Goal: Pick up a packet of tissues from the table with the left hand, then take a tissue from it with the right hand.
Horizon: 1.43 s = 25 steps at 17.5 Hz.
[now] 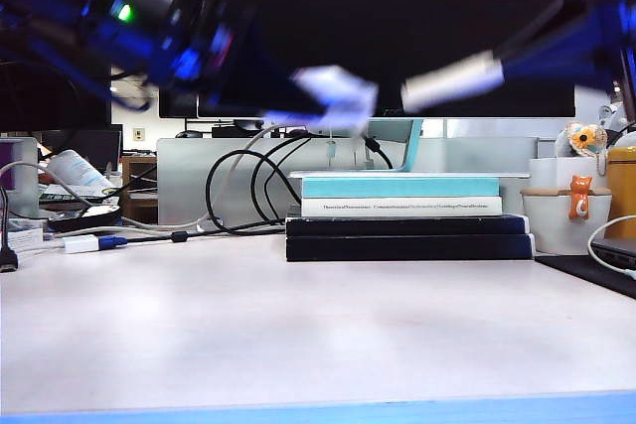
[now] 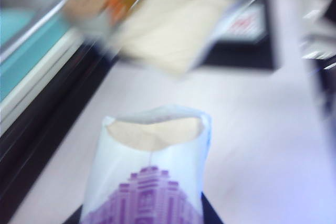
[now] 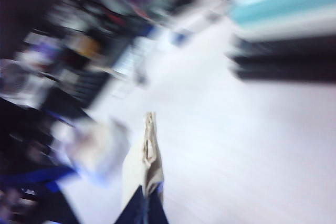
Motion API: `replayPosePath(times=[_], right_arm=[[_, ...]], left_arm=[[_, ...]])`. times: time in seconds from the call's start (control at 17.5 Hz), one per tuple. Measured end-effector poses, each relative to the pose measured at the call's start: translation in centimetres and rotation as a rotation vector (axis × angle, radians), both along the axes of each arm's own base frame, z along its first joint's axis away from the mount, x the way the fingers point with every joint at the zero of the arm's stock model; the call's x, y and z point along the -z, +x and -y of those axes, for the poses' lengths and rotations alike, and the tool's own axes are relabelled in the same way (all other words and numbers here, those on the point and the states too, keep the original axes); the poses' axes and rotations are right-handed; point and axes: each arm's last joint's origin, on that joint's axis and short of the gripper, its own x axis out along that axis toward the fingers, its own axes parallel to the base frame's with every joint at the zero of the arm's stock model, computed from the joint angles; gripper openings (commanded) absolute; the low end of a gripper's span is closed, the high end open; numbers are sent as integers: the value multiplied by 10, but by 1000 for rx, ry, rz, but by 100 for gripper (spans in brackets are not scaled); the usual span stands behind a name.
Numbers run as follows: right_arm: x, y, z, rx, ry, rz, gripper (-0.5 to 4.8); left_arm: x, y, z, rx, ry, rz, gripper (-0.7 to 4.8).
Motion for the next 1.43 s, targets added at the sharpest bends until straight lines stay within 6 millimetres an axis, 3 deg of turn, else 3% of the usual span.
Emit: replayPosePath(times=[0.06,0.17,0.34,0.74,0.86,0.91,1.14,1.25,1.43], right_arm=[[3,1,0,8,-18,-11,-5],[29,11,0,37,-80,-110,-5],[48,20,0,56,-110,-162,-5],[86,34,0,92,-149,-272,-2],[88,36,0,93,-149,-266,135],[87,37,0,94,-147,-251,176],[85,38,0,102,-135,-246,181],[85,38,0,103,-133,-244,222],[81,37,0,110,-131,-229,225]], left_arm=[[1,2,-3,-15,8,0,174],[19,10,-19,-95,46,-31,174],[41,18,-28,-128,45,-99,174],[65,28,-24,-25,-27,-134,191],[72,30,-23,-29,-23,-146,432],[75,30,-24,-31,-19,-157,479],[75,33,-27,-104,-22,-189,479],[74,34,-28,-125,-40,-227,479],[66,34,-32,-147,-65,-232,479]])
